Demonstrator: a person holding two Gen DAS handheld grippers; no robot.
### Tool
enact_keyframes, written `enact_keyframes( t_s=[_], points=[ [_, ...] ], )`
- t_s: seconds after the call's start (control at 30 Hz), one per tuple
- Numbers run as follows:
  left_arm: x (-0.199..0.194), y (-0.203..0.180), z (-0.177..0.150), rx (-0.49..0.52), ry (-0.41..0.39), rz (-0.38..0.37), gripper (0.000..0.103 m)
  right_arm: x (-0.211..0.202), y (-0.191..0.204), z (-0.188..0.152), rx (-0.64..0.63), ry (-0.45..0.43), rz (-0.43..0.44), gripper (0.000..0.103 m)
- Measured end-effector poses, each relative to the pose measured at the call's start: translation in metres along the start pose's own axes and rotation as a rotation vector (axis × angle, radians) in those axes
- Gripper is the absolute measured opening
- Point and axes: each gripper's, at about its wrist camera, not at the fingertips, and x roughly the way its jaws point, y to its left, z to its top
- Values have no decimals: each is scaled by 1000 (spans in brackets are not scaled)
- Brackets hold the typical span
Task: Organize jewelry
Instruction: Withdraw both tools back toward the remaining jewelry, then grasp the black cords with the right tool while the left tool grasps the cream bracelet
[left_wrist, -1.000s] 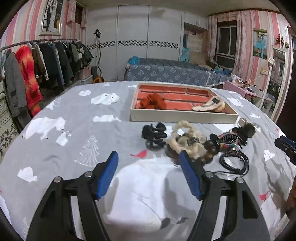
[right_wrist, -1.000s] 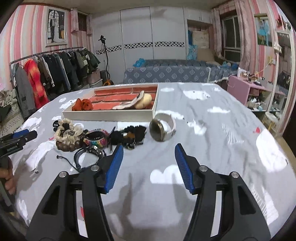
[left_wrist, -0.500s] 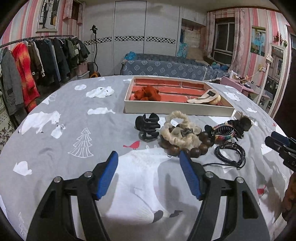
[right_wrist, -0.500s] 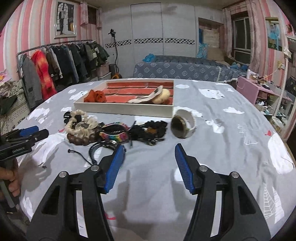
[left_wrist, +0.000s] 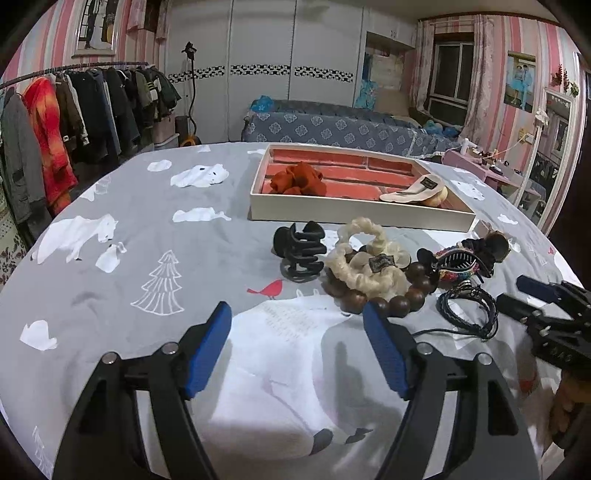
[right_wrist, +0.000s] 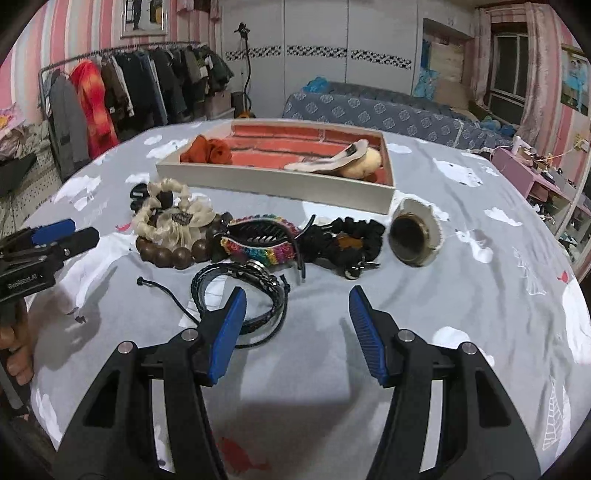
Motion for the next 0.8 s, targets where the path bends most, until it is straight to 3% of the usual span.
enact_keyframes(
  t_s=[0.03,0.1,0.17,0.3,0.57,0.7,0.8],
  points=[
    [1,-1,1,1,2,-1,74,6,1,1,-7,30,2,54],
    [6,-5,5,14,6,-1,75,19,2,2,-18,97,26,14],
    [8,-10,7,34,5,3,75,24,3,3,-48,116,6,6],
    [17,-15,14,48,12,-1,75,22,-14,6,-34,89,-74,5],
    [45,-26,30,56,56,-33,70,19,-50,17,13,51,-127,5],
    [62,-29,29,55,131,-73,34,17,-61,21,28,42,-130,5],
    [58,-30,28,62,117,-86,19,16,-64,20,39,35,-120,5]
  ],
)
